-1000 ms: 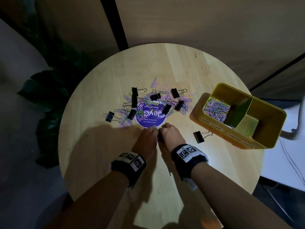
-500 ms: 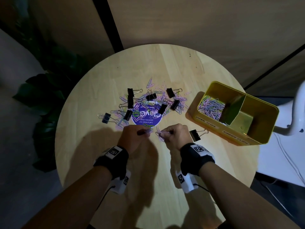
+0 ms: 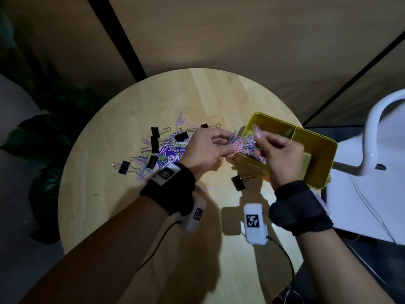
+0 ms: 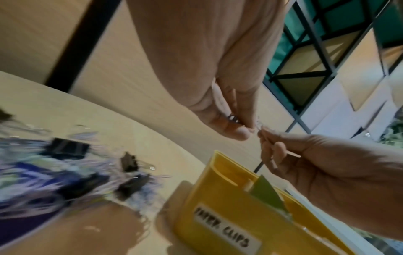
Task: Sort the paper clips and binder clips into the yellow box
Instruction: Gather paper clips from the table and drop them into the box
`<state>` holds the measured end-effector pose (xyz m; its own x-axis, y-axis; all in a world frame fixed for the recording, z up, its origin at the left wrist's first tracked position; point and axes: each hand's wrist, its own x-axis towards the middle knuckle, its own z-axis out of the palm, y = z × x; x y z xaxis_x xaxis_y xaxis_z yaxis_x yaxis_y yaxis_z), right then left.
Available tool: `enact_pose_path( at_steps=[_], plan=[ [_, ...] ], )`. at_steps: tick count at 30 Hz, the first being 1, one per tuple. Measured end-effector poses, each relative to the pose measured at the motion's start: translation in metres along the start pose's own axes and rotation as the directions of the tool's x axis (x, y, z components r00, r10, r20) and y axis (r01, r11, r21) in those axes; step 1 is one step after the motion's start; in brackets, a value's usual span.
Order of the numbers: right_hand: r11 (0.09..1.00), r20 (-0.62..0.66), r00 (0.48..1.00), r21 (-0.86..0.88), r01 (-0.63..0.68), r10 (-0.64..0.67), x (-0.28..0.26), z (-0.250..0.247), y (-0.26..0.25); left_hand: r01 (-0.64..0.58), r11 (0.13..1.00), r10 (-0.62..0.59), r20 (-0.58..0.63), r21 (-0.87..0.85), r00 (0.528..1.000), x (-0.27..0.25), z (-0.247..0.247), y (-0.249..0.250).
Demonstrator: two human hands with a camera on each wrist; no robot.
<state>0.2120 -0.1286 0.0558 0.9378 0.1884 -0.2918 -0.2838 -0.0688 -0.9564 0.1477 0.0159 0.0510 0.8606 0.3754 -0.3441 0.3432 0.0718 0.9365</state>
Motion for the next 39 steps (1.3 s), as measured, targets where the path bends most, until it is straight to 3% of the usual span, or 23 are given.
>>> enact_pose_path(
  at_steps=[4,7,10,14,18,20,22,24,25,27,30,32,34,35,37,39],
  plan=[
    [0.947,-0.132,0.99,-0.321,0.01,-0.055,0.034,-0.019,-0.001,0.056,0.977,-0.059,0.009,0.206,0.998,0.028,0.042,0.01],
    [0.81,-0.063,0.997,-0.586,0.002,-0.049,0.049,-0.024,0.005,0.062,0.901,-0.067,-0.002,0.429,0.998,0.044,0.063,0.006],
    [0.716,0.014,1.0,-0.698,0.003,0.01,0.054,-0.024,0.007,0.036,0.853,-0.055,0.021,0.521,0.998,0.052,0.067,-0.004],
    [0.701,0.049,0.998,-0.713,0.004,0.044,0.054,-0.026,0.009,0.01,0.881,-0.023,0.021,0.472,1.0,0.048,0.063,-0.01],
    [0.71,0.119,0.992,-0.696,0.109,-0.035,0.042,-0.019,0.003,-0.042,0.967,0.046,-0.009,0.253,0.999,0.033,0.046,-0.004],
    [0.707,0.156,0.983,-0.685,0.175,-0.092,0.036,-0.011,0.002,-0.072,0.949,0.09,-0.047,0.308,0.995,0.023,0.027,-0.006],
    [0.71,0.183,0.974,-0.669,0.22,-0.13,0.032,-0.003,0.003,-0.106,0.794,0.133,-0.001,0.599,0.991,0.013,-0.002,-0.02],
    [0.702,0.202,0.959,-0.654,0.282,-0.198,0.028,0.002,0.006,-0.079,0.555,0.008,0.09,0.828,0.996,-0.001,-0.037,-0.041],
    [0.689,0.217,0.946,-0.648,0.325,-0.242,0.025,0.004,0.009,-0.046,0.456,-0.096,0.101,0.889,0.99,-0.009,-0.053,-0.052],
    [0.641,0.303,0.9,-0.632,0.435,-0.312,0.016,0.011,0.017,0.001,0.286,-0.189,0.055,0.958,0.98,-0.026,-0.08,-0.078],
    [0.521,0.552,0.798,-0.619,0.587,-0.243,0.0,0.021,0.04,0.059,0.041,-0.256,-0.047,0.997,0.966,-0.054,-0.101,-0.106],
    [0.363,0.653,0.738,-0.654,0.663,-0.17,-0.012,0.027,0.054,0.1,0.085,-0.292,-0.071,0.991,0.954,-0.069,-0.097,-0.119],
    [0.186,0.678,0.695,-0.671,0.718,-0.238,-0.021,0.034,0.061,0.118,0.237,-0.243,-0.059,0.964,0.968,-0.075,-0.088,-0.125],
    [0.152,0.67,0.679,-0.669,0.728,-0.301,-0.027,0.039,0.06,0.118,0.311,-0.204,-0.054,0.943,0.977,-0.074,-0.082,-0.128],
    [0.184,0.667,0.64,-0.624,0.76,-0.383,-0.036,0.048,0.06,0.036,0.403,-0.15,0.028,0.914,0.988,-0.063,-0.074,-0.131],
    [0.224,0.71,0.613,-0.572,0.789,-0.347,-0.041,0.053,0.064,0.024,0.476,-0.141,0.049,0.879,0.989,-0.052,-0.071,-0.126]
  ],
)
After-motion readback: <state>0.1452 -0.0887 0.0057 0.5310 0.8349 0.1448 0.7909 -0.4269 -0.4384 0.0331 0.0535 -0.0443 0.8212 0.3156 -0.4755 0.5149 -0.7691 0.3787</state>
